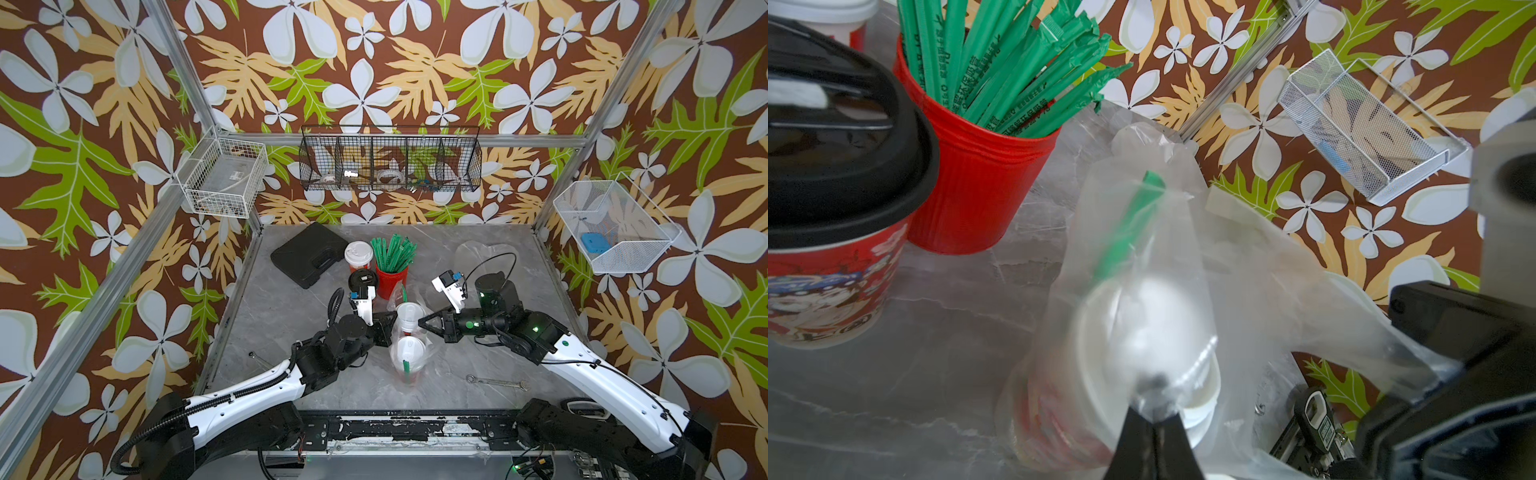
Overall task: Pack milk tea into plastic carrier bags
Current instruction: Pick up the plastic carrier bag from the center of the board, then place the plastic carrier bag at the center of the board.
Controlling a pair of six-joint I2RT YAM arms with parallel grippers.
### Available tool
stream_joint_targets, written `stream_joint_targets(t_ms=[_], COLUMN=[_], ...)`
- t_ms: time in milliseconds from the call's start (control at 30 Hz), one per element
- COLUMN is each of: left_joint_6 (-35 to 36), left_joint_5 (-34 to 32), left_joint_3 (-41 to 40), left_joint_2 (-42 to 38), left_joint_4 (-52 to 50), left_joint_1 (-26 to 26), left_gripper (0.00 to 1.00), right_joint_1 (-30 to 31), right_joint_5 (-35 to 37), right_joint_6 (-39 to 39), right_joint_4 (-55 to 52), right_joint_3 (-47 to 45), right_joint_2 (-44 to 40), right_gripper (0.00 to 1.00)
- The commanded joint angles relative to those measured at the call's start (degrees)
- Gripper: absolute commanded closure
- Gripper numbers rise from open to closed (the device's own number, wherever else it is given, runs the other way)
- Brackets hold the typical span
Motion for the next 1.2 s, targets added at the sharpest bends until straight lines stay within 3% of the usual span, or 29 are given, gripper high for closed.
stream_joint_targets(t_ms=[0,267,700,1000,1167], left_joint_6=[1.80,5.61,13.08,14.90,15.98], left_joint_5=[1.37,2.83,7.13,9.61,10.27], left_joint_3=[1.71,8.15,27.55,41.09,47.23], left_joint_2=[1.52,8.50,26.40,37.58,42.54], left_joint_4=[2.16,5.06,1.97,-2.18,-3.29], left_joint_1=[0.06,0.10,1.24,4.58,6.53], left_gripper=[1.00,1.00,1.00,1.00,1.00], right_joint_1=[-1.35,-6.13,-15.12,-24.20,-25.91], right_joint_5=[1.54,1.81,2.81,0.84,0.08], right_joint_6=[-0.74,-0.99,-5.02,-7.22,-9.76], right_joint_4=[1.77,2.35,1.18,1.64,2.70], right_joint_3=[0.62,0.59,3.42,7.33,11.81], right_joint_2=[-0.35,0.00,1.81,9.00,14.50], right_gripper=[1.00,1.00,1.00,1.00,1.00])
